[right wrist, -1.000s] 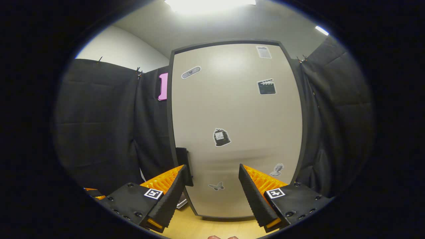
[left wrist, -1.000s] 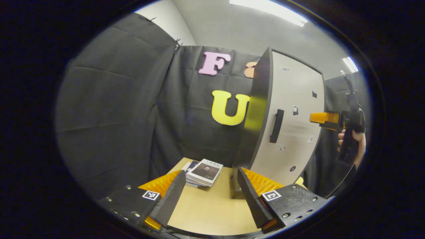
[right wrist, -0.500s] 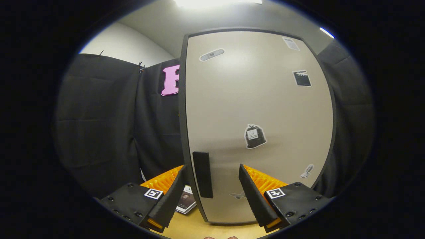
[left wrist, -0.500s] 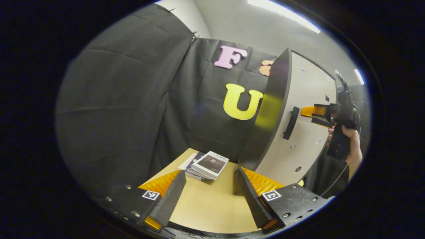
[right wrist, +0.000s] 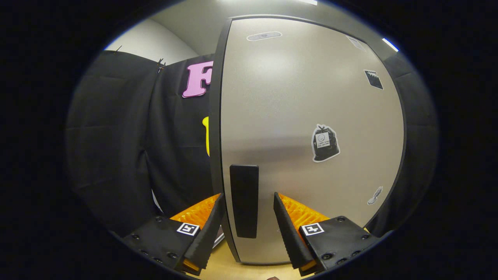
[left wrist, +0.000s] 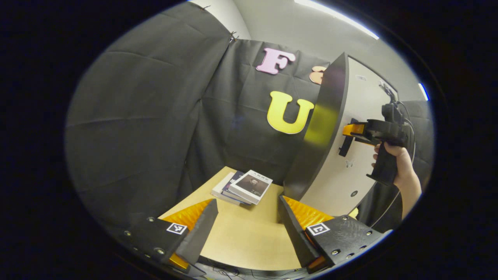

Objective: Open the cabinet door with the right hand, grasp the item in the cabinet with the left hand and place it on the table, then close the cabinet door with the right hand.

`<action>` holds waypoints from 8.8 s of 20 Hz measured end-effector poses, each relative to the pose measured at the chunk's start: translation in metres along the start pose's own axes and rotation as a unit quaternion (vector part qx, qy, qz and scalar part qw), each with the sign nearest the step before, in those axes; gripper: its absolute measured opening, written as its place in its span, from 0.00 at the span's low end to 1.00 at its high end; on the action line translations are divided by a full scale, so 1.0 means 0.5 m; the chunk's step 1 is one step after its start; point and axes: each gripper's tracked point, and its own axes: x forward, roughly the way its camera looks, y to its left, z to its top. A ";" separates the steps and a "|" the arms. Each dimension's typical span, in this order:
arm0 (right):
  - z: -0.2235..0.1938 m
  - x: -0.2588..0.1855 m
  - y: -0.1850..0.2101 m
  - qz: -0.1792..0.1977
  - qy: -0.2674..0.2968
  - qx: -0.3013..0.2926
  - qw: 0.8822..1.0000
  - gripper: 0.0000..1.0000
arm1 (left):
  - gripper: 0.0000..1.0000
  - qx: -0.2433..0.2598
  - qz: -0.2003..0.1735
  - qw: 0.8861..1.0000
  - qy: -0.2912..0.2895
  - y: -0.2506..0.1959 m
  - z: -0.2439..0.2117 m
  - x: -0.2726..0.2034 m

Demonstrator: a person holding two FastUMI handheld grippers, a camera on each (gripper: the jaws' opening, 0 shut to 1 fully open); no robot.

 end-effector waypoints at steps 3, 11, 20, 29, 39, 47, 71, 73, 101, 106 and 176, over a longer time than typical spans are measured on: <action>-0.009 0.014 0.002 -0.009 0.007 -0.004 1.000 0.67 | 0.95 0.003 0.000 1.000 0.008 0.001 -0.013 0.000; -0.017 0.022 0.012 0.007 0.004 0.004 1.000 0.27 | 0.92 0.008 -0.005 1.000 0.015 -0.013 -0.023 -0.001; -0.019 0.000 0.017 0.066 -0.002 -0.012 0.998 0.10 | 0.92 0.021 -0.015 1.000 0.017 -0.050 -0.027 -0.020; -0.033 -0.101 0.010 0.123 -0.013 -0.020 0.992 0.10 | 0.95 0.030 -0.016 0.999 0.018 -0.089 -0.048 -0.070; -0.051 -0.221 -0.032 0.182 -0.005 -0.010 0.983 0.10 | 0.92 0.036 -0.026 0.999 0.025 -0.131 -0.071 -0.094; -0.059 -0.268 -0.076 0.192 -0.003 -0.006 0.981 0.10 | 0.92 0.057 -0.052 0.997 0.027 -0.177 -0.067 -0.078; -0.091 -0.443 -0.379 0.034 -0.035 0.120 0.992 0.08 | 0.92 0.125 -0.233 0.961 0.087 -0.533 -0.129 0.004; -0.096 -0.458 -0.412 0.020 -0.042 0.129 0.991 0.08 | 0.92 0.133 -0.239 0.957 0.094 -0.563 -0.142 0.005; -0.136 -0.547 -0.608 0.143 0.020 0.141 0.979 0.02 | 0.95 0.076 -0.090 0.993 0.006 -0.738 -0.096 -0.012; -0.105 -0.468 -0.660 0.109 -0.006 0.129 0.986 0.02 | 0.95 0.088 -0.086 0.992 -0.005 -0.740 -0.069 -0.027; -0.162 -0.505 -0.779 -0.323 0.004 0.127 0.938 0.93 | 0.28 0.191 -0.407 0.892 -0.044 -0.892 0.028 0.387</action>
